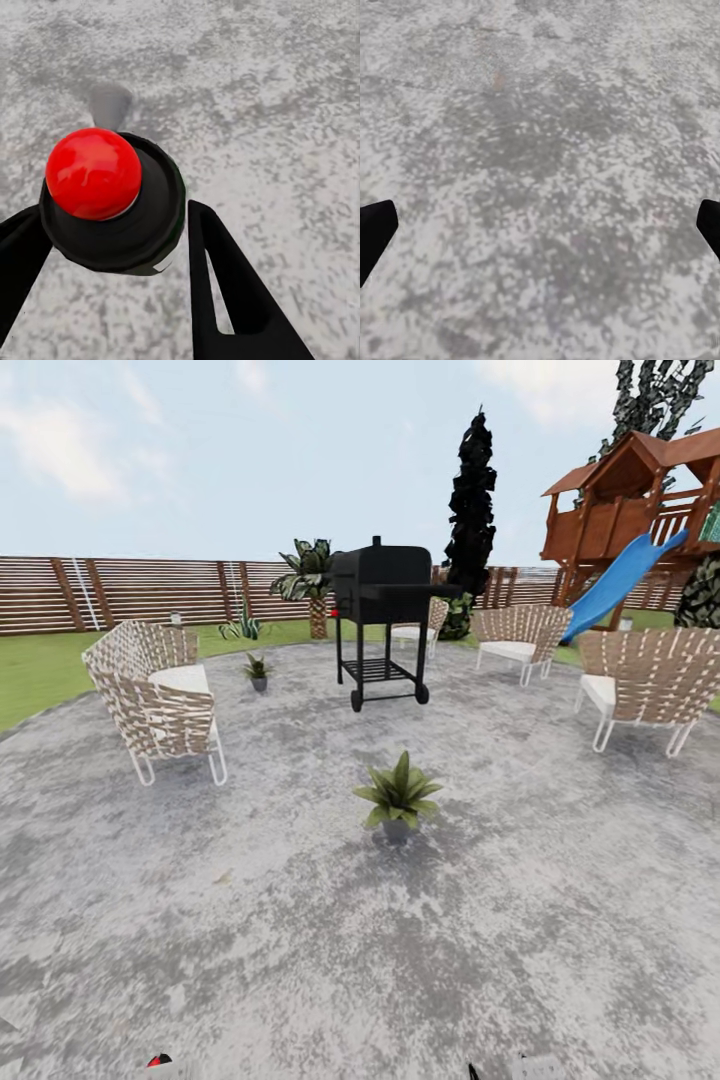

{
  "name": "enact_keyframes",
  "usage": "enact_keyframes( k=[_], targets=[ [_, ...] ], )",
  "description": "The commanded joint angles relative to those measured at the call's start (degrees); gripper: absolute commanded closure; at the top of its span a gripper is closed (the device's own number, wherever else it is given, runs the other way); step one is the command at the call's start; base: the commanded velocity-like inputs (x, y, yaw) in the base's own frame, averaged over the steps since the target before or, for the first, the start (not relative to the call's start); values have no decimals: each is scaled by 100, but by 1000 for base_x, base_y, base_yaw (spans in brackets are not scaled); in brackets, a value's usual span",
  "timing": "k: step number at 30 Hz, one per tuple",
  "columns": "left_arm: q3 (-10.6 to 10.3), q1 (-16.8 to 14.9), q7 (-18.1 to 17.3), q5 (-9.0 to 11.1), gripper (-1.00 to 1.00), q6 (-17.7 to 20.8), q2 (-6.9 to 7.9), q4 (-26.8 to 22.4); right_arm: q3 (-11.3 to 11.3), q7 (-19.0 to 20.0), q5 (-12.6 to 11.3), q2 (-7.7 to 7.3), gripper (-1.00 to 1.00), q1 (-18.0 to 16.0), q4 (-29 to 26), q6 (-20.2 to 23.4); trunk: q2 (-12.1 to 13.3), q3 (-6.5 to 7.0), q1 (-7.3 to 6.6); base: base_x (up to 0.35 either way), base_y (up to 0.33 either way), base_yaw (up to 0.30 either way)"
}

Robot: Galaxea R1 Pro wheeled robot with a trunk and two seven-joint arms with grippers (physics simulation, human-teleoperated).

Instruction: Pick up the pesticide atomizer in the garden and spray insectifuge to fully cover both potted plants in the garden.

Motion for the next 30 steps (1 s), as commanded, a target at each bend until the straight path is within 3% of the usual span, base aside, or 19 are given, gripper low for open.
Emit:
enact_keyframes(
  k=[1, 9, 30],
  targets=[
    [-17, -3, 0, 50, 100, -17, 1, 5, -3, -3, 35, 1, -100, -3, 4, -15, -2, -5, 2, 286, 229, 0],
    [-17, -2, 0, 50, 100, -19, 1, 5, -3, -2, 28, 14, -100, -3, -5, -13, -2, -5, 2, 284, 232, -48],
    [-17, -2, 0, 50, 100, -12, 1, 5, -3, -8, 26, 23, -100, -3, -5, -13, -2, -5, 2, 282, 236, -258]
  ],
)
